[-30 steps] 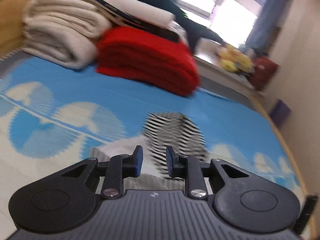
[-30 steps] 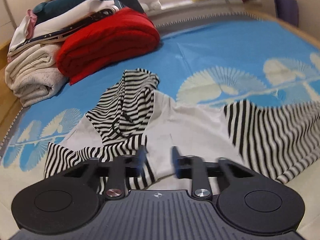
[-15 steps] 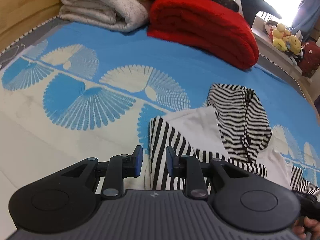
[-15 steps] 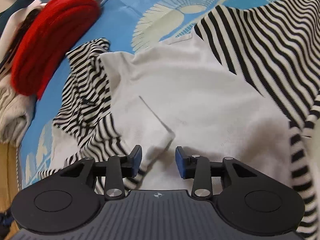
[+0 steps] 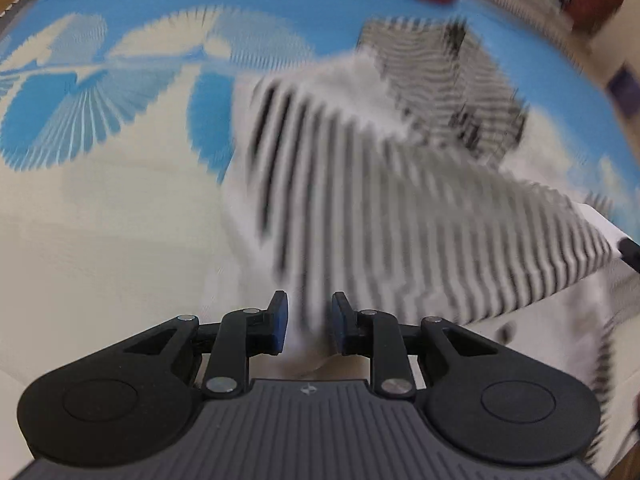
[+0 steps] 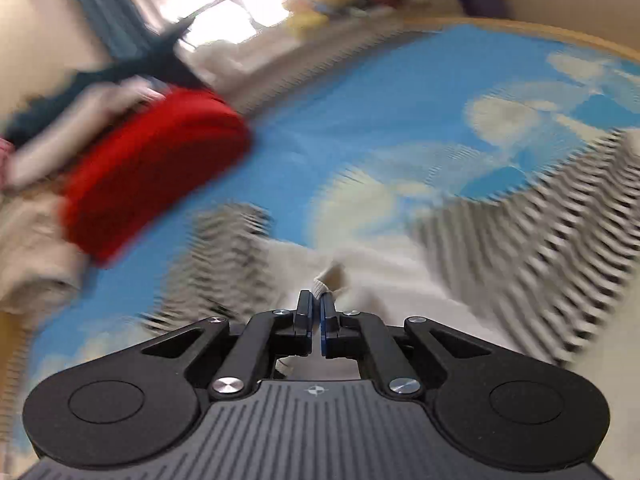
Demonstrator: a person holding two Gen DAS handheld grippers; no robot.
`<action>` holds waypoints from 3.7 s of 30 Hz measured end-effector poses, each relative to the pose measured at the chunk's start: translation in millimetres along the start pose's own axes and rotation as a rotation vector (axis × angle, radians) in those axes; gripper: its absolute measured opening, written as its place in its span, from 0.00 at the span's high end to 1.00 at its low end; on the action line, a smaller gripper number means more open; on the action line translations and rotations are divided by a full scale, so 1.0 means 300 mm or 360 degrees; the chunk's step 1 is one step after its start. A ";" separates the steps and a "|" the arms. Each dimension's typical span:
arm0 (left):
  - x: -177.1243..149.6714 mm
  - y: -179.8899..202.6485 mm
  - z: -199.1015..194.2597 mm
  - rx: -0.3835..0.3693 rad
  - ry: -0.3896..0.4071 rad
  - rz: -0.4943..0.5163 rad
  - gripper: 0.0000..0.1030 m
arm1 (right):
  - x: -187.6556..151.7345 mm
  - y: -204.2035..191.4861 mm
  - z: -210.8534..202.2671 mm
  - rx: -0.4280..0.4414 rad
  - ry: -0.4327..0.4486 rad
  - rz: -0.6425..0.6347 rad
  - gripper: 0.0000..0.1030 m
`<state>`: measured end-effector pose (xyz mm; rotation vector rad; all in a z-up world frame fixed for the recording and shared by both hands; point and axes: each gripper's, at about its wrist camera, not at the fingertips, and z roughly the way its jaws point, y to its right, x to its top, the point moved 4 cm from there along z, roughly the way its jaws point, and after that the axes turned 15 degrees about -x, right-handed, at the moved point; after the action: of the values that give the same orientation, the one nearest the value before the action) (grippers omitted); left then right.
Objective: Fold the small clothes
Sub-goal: 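Carry the sleeve across the white body with the left gripper and release, then reach the right gripper to the other striped sleeve cuff and close, then fold the held sleeve across the white body with the right gripper, release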
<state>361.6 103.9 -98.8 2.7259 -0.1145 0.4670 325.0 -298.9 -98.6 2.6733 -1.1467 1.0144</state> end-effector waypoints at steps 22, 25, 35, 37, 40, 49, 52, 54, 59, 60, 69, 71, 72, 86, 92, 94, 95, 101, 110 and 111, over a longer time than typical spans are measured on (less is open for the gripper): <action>-0.045 0.042 0.043 -0.0010 -0.0099 0.0080 0.67 | -0.044 0.065 0.145 -0.0023 -0.0540 -0.0080 0.45; -0.058 0.032 0.065 0.0084 -0.0150 0.0078 0.64 | -0.047 0.127 0.155 -0.0112 -0.0599 -0.0018 0.47; 0.034 0.323 -0.083 0.0008 0.0152 0.0277 0.54 | 0.197 0.383 0.079 -0.0114 -0.0315 0.0045 0.45; 0.033 0.395 -0.102 -0.0051 0.0172 0.0317 0.54 | 0.235 0.493 0.096 -0.0171 -0.0304 0.0145 0.45; 0.023 0.497 -0.112 -0.0122 0.0189 0.0383 0.52 | 0.294 0.635 0.124 -0.0250 -0.0253 0.0281 0.46; 0.018 0.613 -0.063 -0.0147 0.0178 0.0451 0.50 | 0.420 1.029 0.234 -0.0418 -0.0104 0.0677 0.46; 0.022 0.601 -0.050 -0.0137 0.0172 0.0436 0.50 | 0.422 1.078 0.293 -0.0357 -0.0146 0.0799 0.46; 0.025 0.595 -0.050 -0.0135 0.0174 0.0432 0.50 | 0.418 1.094 0.314 -0.0334 -0.0153 0.0846 0.46; 0.036 0.572 -0.052 -0.0118 0.0177 0.0411 0.50 | 0.405 1.086 0.315 -0.0298 -0.0117 0.0878 0.96; 0.039 0.566 -0.053 -0.0115 0.0177 0.0405 0.50 | 0.412 1.081 0.310 -0.0283 -0.0088 0.0880 0.96; 0.060 0.523 -0.080 -0.0117 0.0202 0.0351 0.50 | 0.368 1.099 0.265 -0.0489 -0.0068 0.1035 0.90; 0.062 0.514 -0.088 -0.0114 0.0208 0.0349 0.50 | 0.339 1.120 0.309 -0.0479 -0.0168 0.1104 0.90; 0.062 0.510 -0.092 -0.0111 0.0210 0.0345 0.50 | 0.333 1.127 0.312 -0.0464 -0.0153 0.1129 0.90; 0.110 0.290 -0.190 -0.0022 0.0314 0.0134 0.50 | 0.481 0.555 0.002 -0.0195 0.0561 0.0316 0.95; 0.138 0.146 -0.259 -0.0010 0.0372 -0.0051 0.50 | 0.225 -0.053 -0.202 0.0817 0.0391 -0.0356 0.88; 0.146 0.116 -0.276 -0.0023 0.0386 -0.0102 0.50 | 0.099 -0.198 -0.216 0.1133 0.0041 -0.0536 0.75; 0.148 0.106 -0.282 -0.0034 0.0389 -0.0124 0.50 | 0.053 -0.235 -0.218 0.1182 -0.0069 -0.0565 0.72; 0.152 0.079 -0.280 -0.0080 0.0373 -0.0186 0.50 | 0.073 -0.253 -0.225 0.0727 -0.0223 -0.0488 0.69; 0.160 0.037 -0.140 -0.0103 0.0273 -0.0285 0.75 | 0.069 -0.063 -0.109 0.0284 -0.0209 -0.0301 0.52; 0.162 0.034 -0.118 -0.0127 0.0260 -0.0312 0.78 | 0.071 -0.057 -0.089 0.0307 -0.0256 -0.0266 0.52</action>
<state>395.1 106.8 -47.9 2.5758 0.1719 0.6106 332.5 -291.8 -62.0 2.9903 -0.8678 0.9416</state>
